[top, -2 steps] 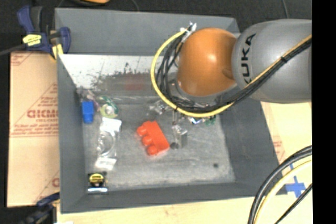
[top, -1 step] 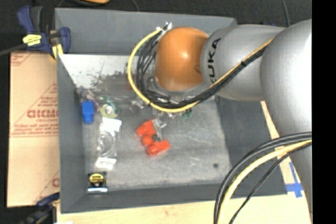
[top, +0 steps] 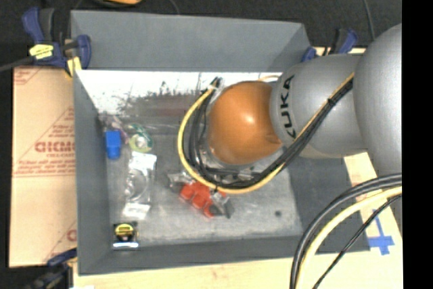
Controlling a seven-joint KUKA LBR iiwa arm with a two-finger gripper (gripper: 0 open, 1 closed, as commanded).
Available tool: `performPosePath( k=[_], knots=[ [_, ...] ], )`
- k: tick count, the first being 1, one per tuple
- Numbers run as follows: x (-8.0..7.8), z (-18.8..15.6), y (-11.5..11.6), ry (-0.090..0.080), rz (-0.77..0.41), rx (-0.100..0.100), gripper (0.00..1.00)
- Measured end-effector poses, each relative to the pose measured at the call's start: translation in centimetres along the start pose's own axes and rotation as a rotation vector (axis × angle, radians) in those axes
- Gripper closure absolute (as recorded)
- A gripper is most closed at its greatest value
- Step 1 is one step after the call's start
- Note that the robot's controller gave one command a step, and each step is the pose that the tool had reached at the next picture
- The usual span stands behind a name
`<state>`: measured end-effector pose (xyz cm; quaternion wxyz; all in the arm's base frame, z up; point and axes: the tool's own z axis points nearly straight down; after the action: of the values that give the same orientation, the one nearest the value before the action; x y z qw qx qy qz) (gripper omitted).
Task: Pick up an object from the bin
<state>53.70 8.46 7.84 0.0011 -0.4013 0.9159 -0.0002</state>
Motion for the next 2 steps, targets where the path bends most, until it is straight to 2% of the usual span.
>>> performPosePath(
  k=[1,2],
  knots=[
    [-0.1,-0.3,-0.1,0.0,0.005,0.0,1.0],
    [-3.0,-10.6,-0.8,-0.009,-0.065,0.007,1.0]
  ],
)
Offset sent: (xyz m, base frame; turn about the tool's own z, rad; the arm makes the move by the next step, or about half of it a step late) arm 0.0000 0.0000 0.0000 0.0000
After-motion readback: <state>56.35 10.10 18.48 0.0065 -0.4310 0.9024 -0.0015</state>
